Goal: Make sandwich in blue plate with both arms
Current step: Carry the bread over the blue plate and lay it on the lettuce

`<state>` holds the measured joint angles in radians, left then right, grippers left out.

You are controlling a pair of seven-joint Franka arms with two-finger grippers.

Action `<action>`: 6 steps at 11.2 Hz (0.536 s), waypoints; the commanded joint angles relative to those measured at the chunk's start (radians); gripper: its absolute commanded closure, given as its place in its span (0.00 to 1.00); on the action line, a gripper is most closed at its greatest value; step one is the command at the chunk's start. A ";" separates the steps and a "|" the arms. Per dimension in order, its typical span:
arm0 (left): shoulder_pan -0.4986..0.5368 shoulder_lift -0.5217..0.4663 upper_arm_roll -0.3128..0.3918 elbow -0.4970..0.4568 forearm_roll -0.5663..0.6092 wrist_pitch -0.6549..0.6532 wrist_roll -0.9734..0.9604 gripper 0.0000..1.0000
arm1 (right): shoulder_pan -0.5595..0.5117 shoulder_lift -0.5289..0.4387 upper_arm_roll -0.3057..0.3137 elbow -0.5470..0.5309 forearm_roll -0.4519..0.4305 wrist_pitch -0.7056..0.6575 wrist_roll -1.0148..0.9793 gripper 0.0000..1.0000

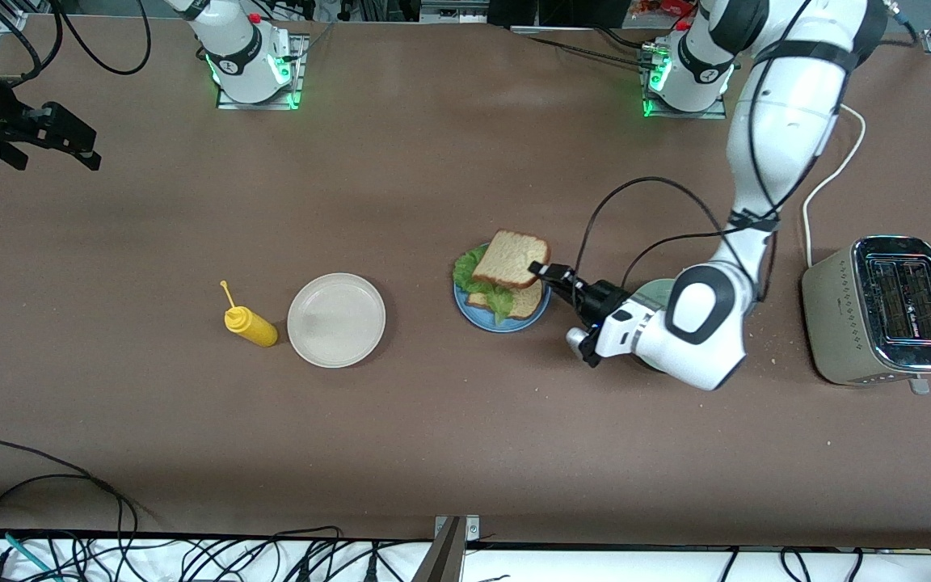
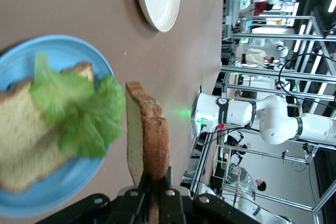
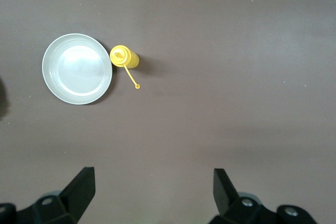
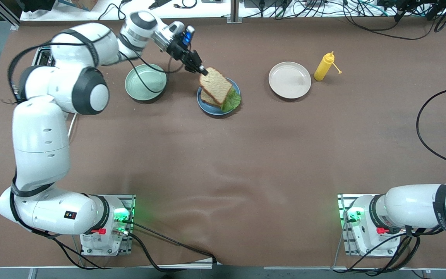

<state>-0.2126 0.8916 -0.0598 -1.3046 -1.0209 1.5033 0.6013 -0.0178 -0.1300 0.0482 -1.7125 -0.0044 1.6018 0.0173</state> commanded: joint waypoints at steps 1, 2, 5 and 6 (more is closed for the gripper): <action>-0.036 0.047 0.015 -0.039 -0.108 0.086 0.196 1.00 | -0.001 0.004 -0.002 0.024 0.014 -0.022 -0.002 0.00; -0.034 0.064 0.015 -0.038 -0.111 0.103 0.227 1.00 | -0.001 0.004 -0.001 0.024 0.014 -0.022 -0.002 0.00; -0.022 0.058 0.024 -0.030 -0.078 0.111 0.242 0.00 | -0.001 0.004 -0.001 0.025 0.014 -0.022 0.000 0.00; -0.019 0.046 0.026 -0.021 -0.023 0.110 0.242 0.00 | -0.001 0.004 -0.001 0.025 0.014 -0.022 0.000 0.00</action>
<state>-0.2372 0.9694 -0.0466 -1.3290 -1.0907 1.6119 0.8155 -0.0178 -0.1299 0.0480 -1.7118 -0.0042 1.6015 0.0174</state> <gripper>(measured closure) 0.648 0.000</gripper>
